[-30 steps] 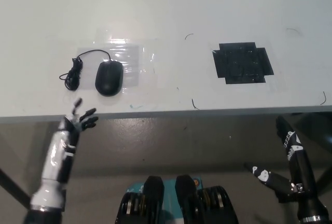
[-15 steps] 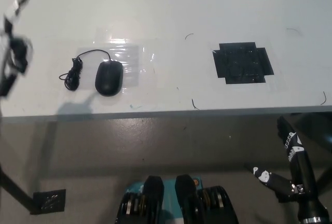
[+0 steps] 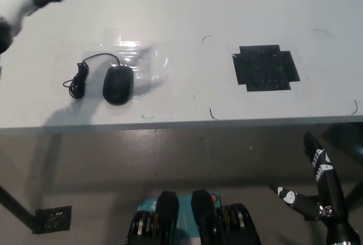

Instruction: The robot uses left hand to click on the left button of the black mouse, which is placed on the left area of the table

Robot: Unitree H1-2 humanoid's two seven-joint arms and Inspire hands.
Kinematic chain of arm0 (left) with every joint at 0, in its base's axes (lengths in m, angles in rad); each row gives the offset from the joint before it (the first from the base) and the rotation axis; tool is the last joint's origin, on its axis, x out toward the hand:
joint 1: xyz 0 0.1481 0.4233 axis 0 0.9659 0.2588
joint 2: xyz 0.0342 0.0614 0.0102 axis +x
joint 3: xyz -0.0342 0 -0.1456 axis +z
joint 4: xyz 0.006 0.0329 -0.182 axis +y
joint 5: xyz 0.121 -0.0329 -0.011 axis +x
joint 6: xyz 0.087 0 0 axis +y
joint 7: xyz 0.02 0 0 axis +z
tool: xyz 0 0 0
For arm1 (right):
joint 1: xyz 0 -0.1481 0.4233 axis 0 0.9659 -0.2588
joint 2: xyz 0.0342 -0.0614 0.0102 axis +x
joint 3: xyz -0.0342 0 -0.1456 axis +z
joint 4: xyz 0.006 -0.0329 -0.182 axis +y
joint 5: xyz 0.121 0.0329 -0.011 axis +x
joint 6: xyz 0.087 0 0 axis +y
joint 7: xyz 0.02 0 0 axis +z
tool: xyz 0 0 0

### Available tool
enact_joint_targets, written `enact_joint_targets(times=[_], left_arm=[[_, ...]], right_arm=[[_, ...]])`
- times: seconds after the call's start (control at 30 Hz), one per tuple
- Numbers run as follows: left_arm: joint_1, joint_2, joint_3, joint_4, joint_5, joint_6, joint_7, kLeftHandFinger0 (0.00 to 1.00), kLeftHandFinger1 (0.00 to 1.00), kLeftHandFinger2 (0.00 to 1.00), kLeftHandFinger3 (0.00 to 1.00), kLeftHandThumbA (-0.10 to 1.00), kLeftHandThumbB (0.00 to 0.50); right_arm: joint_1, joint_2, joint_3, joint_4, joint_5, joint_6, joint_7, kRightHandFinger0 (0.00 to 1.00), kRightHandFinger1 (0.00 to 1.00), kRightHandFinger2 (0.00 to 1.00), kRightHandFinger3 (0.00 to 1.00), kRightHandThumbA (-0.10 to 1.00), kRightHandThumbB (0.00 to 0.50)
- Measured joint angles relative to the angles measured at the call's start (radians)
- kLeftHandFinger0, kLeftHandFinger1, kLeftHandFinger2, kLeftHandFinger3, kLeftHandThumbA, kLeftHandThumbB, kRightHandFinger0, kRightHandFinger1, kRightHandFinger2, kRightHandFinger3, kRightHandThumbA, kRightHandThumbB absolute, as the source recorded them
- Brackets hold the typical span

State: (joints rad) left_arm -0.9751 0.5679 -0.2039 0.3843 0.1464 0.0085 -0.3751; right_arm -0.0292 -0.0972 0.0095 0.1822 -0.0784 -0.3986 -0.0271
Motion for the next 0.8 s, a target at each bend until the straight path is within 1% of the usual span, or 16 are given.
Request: enact_joint_targets(times=[0.03, 0.07, 0.1, 0.13, 0.17, 0.2, 0.27, 0.37, 0.4, 0.43, 0.47, 0.5, 0.53, 0.57, 0.63, 0.8], left_arm=[[-0.033, 0.0, -0.039, 0.053, 0.011, 0.01, -0.026, 0.0, 0.0, 0.06, 1.0, 1.0, 0.275], [-0.062, 0.0, -0.073, 0.111, 0.025, 0.019, -0.048, 0.0, 0.0, 0.07, 1.0, 1.0, 0.253], [-0.077, 0.0, -0.089, 0.138, 0.031, 0.022, -0.06, 0.0, 0.0, 0.12, 0.9, 1.0, 0.252], [-0.121, 0.0, -0.135, 0.209, 0.048, 0.03, -0.09, 0.0, 0.0, 0.1, 0.74, 1.0, 0.243], [-0.134, 0.0, -0.149, 0.239, 0.055, 0.031, -0.101, 0.0, 0.0, 0.15, 0.97, 1.0, 0.258], [-0.164, 0.0, -0.175, 0.284, 0.067, 0.033, -0.121, 0.0, 0.0, 0.13, 1.0, 1.0, 0.244], [-0.216, 0.0, -0.225, 0.384, 0.089, 0.035, -0.162, 0.0, 0.0, 0.16, 1.0, 1.0, 0.258], [-0.247, 0.0, -0.252, 0.436, 0.105, 0.038, -0.189, 0.0, 0.0, 0.18, 1.0, 1.0, 0.22], [-0.296, 0.0, -0.304, 0.512, 0.137, 0.039, -0.244, 0.0, 0.0, 0.18, 1.0, 1.0, 0.239], [-0.309, 0.0, -0.323, 0.528, 0.146, 0.039, -0.263, 0.0, 0.0, 0.14, 1.0, 1.0, 0.255], [-0.319, 0.001, -0.34, 0.546, 0.156, 0.039, -0.282, 0.0, 0.0, 0.04, 1.0, 1.0, 0.264], [-0.33, 0.001, -0.356, 0.562, 0.166, 0.039, -0.299, 0.0, 0.0, 0.02, 1.0, 1.0, 0.283], [-0.34, 0.001, -0.37, 0.576, 0.175, 0.038, -0.316, 0.0, 0.0, 0.0, 1.0, 1.0, 0.285], [-0.357, 0.001, -0.391, 0.595, 0.186, 0.038, -0.341, 0.0, 0.0, 0.0, 1.0, 1.0, 0.27], [-0.385, 0.001, -0.411, 0.614, 0.207, 0.038, -0.381, 0.0, 0.0, 0.01, 1.0, 1.0, 0.276], [-0.422, 0.001, -0.428, 0.602, 0.233, 0.042, -0.45, 0.0, 0.0, 0.05, 1.0, 1.0, 0.236]], right_arm=[[0.002, 0.0, 0.0, 0.0, 0.0, 0.0, 0.0, 1.0, 1.0, 1.0, 1.0, 1.0, 0.13], [0.003, 0.0, 0.0, 0.0, 0.0, 0.0, 0.0, 1.0, 1.0, 1.0, 1.0, 1.0, 0.131], [0.003, 0.0, 0.0, 0.0, 0.0, 0.0, 0.0, 1.0, 1.0, 1.0, 1.0, 1.0, 0.128], [0.004, 0.0, 0.0, 0.0, 0.0, 0.0, 0.0, 1.0, 1.0, 1.0, 1.0, 1.0, 0.126], [0.004, 0.0, 0.0, 0.0, 0.0, 0.0, 0.0, 1.0, 1.0, 1.0, 1.0, 1.0, 0.124], [0.005, 0.0, 0.0, 0.0, 0.0, 0.0, 0.0, 1.0, 1.0, 1.0, 1.0, 1.0, 0.123], [0.005, 0.0, 0.0, 0.0, 0.0, 0.0, 0.0, 1.0, 1.0, 1.0, 1.0, 1.0, 0.121], [0.005, 0.0, -0.001, 0.0, 0.0, 0.0, 0.0, 1.0, 1.0, 1.0, 1.0, 1.0, 0.131], [0.005, 0.0, -0.002, -0.001, 0.0, 0.0, 0.0, 1.0, 1.0, 1.0, 1.0, 1.0, 0.133], [0.005, 0.0, -0.003, -0.001, 0.0, 0.0, 0.0, 1.0, 1.0, 1.0, 1.0, 1.0, 0.132], [0.005, 0.0, -0.003, -0.002, 0.0, 0.0, 0.0, 1.0, 1.0, 1.0, 1.0, 1.0, 0.129], [0.005, 0.0, -0.004, -0.002, 0.0, 0.0, 0.0, 1.0, 1.0, 1.0, 1.0, 1.0, 0.129], [0.005, 0.0, -0.004, -0.002, 0.0, 0.0, 0.0, 1.0, 1.0, 1.0, 1.0, 1.0, 0.129], [0.005, 0.0, -0.006, -0.004, 0.0, 0.0, 0.0, 1.0, 1.0, 1.0, 1.0, 1.0, 0.117], [0.005, -0.002, -0.009, -0.005, 0.0, -0.001, 0.0, 1.0, 1.0, 1.0, 1.0, 1.0, 0.115], [0.005, -0.002, -0.015, -0.005, 0.0, -0.001, 0.0, 1.0, 1.0, 1.0, 1.0, 1.0, 0.109]])
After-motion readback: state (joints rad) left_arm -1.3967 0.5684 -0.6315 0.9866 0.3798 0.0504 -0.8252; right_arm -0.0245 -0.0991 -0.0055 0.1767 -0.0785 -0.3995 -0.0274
